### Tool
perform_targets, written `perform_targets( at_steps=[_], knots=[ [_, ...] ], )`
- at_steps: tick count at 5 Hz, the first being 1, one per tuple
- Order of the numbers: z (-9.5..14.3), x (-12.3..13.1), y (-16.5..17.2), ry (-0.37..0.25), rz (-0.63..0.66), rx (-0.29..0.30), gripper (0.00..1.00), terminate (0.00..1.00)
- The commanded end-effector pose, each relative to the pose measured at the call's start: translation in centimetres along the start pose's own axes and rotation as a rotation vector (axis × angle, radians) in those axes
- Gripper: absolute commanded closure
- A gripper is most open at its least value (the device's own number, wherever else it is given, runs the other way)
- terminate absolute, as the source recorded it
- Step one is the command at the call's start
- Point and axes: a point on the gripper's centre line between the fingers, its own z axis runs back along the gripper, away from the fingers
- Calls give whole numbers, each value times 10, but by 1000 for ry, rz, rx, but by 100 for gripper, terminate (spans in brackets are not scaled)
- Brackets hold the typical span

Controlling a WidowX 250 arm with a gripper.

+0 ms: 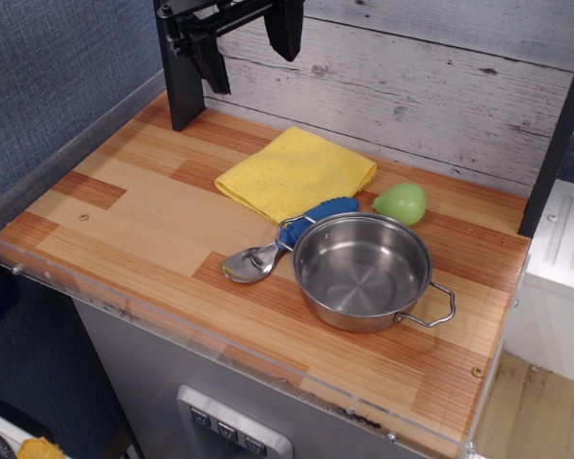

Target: Move pot to left front table. pot is left front table

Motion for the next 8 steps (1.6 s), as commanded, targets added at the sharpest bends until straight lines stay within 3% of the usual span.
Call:
perform_targets(
  at_steps=[1,3,4,5,8],
  knots=[
    [0,0,0,0,0,0,0,0],
    [-7,-39,8,11,-86,-1,0,0],
    [-7,-52,16,15,-106,-32,0,0],
    [-25,-65,25,-8,-148,-13,0,0],
    [-61,-101,39,44,-211,49,0,0]
  ],
)
